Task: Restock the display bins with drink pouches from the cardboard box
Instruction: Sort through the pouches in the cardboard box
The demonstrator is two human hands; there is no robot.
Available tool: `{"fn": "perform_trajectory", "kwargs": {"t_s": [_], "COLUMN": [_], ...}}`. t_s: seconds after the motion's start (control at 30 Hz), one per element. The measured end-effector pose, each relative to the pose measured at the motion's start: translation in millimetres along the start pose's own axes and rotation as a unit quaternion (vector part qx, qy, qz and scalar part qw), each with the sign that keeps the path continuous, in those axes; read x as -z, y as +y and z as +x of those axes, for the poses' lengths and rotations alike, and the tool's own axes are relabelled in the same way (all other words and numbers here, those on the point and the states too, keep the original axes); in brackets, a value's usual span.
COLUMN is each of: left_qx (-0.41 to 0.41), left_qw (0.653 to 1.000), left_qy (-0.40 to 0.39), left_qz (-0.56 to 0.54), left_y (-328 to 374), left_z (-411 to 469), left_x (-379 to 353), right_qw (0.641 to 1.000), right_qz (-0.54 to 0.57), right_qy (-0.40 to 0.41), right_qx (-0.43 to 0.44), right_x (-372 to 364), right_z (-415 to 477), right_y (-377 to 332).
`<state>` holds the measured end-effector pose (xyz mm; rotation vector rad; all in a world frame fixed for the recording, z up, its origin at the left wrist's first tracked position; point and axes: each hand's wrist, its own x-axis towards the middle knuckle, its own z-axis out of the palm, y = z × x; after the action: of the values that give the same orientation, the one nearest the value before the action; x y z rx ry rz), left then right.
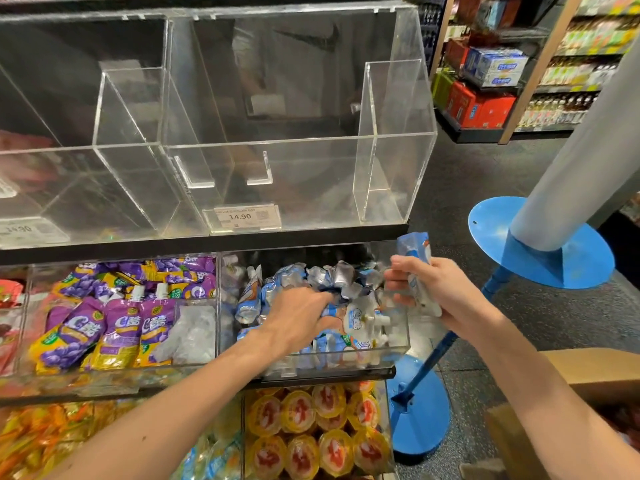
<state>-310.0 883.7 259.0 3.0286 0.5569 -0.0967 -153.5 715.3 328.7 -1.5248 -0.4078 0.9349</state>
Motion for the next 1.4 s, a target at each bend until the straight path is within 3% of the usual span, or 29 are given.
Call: {"fn": "perform_trajectory", "kwargs": {"t_s": [0.13, 0.5, 0.57, 0.63, 0.7, 0.77, 0.93, 1.0, 1.1, 1.27, 1.4], "left_qx": [0.013, -0.052, -0.052, -0.049, -0.045, -0.067, -0.106, -0.077, -0.039, 0.052, 0.082], "left_qw": [0.998, 0.992, 0.997, 0.994, 0.959, 0.921, 0.95, 0.964, 0.986, 0.965, 0.976], "left_qy": [-0.019, -0.038, -0.026, 0.024, 0.073, 0.063, 0.033, 0.041, 0.033, -0.001, -0.029], "left_qz": [0.064, 0.105, 0.046, -0.099, -0.271, -0.378, -0.29, -0.251, -0.161, -0.257, -0.199], "left_y": [13, 6, 5, 2, 0, 1, -6, -13, -11, 2, 13], "left_z": [18, 26, 22, 14, 2, -12, -28, -32, -35, -29, -16], "left_x": [-20, -46, -36, -17, 8, 37, 64, 57, 43, 7, -6], "right_qw": [0.998, 0.991, 0.988, 0.983, 0.975, 0.957, 0.931, 0.909, 0.829, 0.738, 0.697], "right_qz": [-0.034, -0.11, -0.132, -0.149, -0.177, -0.242, -0.287, -0.355, -0.502, -0.628, -0.675], "right_qy": [-0.043, -0.05, -0.066, -0.092, -0.125, -0.151, -0.218, -0.212, -0.246, -0.238, -0.208], "right_qx": [-0.028, -0.05, -0.05, -0.05, -0.056, -0.057, -0.051, -0.045, 0.007, 0.059, 0.122], "right_x": [-2, -15, -16, -17, -20, -27, -54, -60, -59, -53, -42], "right_z": [-5, -7, -6, -6, -5, -2, 6, 10, 23, 35, 43], "right_y": [8, 21, 22, 20, 18, 15, 1, -3, -2, 11, 40]}}
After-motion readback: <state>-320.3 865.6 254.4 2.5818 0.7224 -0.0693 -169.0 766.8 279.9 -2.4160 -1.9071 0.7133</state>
